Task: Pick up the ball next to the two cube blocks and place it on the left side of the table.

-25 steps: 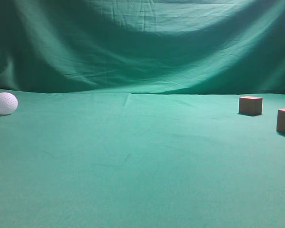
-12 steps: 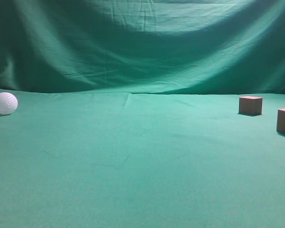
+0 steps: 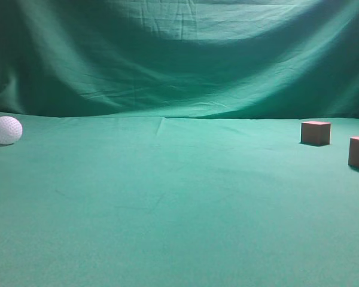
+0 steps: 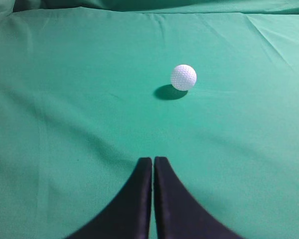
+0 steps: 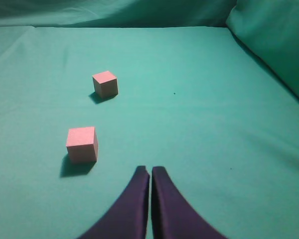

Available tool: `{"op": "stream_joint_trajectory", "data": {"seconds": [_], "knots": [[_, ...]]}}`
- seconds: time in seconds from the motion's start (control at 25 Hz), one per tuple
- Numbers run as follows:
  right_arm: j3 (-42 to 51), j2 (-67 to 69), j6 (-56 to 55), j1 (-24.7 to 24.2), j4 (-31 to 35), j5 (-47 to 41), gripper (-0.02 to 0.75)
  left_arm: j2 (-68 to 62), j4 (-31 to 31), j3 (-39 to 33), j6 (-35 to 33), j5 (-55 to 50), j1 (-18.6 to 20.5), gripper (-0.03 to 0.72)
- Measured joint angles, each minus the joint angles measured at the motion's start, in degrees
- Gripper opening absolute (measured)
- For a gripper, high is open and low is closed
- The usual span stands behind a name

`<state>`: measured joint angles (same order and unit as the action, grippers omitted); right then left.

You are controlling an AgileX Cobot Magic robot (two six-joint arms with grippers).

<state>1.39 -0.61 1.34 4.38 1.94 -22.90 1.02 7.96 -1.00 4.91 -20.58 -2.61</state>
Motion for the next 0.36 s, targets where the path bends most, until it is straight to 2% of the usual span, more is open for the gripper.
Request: {"op": "stream_joint_trajectory", "data": {"seconds": [0.36], "knots": [[0.0, 0.0, 0.0, 0.0, 0.0, 0.0, 0.0, 0.0, 0.0, 0.0, 0.0, 0.0, 0.0, 0.0]]}}
